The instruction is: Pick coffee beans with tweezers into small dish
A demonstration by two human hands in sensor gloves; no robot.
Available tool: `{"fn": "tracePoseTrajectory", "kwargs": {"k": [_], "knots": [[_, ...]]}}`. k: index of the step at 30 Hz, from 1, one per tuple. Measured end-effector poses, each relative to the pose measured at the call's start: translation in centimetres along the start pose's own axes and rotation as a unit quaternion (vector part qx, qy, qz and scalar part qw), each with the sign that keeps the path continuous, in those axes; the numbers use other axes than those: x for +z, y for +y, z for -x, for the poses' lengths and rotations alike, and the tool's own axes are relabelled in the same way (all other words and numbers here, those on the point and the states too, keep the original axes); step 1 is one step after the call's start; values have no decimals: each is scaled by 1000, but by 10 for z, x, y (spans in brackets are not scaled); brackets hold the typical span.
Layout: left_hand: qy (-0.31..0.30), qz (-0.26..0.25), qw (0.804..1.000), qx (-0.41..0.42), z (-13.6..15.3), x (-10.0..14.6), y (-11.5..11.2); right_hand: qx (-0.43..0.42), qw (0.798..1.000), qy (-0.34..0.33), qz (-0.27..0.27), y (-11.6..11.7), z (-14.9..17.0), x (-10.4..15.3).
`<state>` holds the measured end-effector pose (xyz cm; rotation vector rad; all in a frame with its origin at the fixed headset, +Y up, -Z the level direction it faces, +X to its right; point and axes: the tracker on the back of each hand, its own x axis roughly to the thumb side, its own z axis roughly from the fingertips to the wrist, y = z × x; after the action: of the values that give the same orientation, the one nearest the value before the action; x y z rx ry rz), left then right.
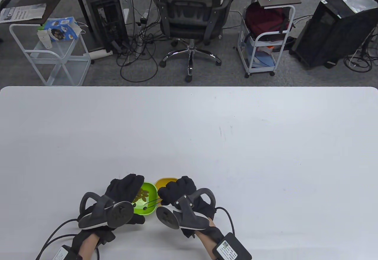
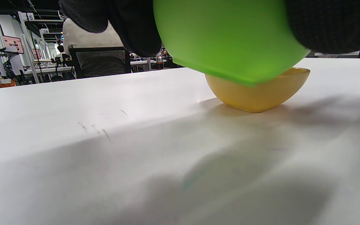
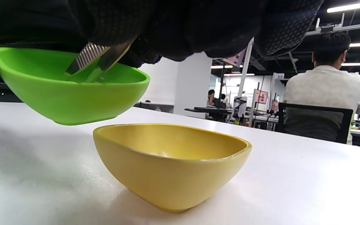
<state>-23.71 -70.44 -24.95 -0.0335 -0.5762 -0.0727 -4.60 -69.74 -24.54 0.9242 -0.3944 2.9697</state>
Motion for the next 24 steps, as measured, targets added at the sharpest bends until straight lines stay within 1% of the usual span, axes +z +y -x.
{"fn": "tracePoseTrajectory", "kwargs": {"k": [24], "knots": [[-4, -1, 1000, 6, -1, 0, 0, 66, 998, -11, -17, 0, -11, -4]]}}
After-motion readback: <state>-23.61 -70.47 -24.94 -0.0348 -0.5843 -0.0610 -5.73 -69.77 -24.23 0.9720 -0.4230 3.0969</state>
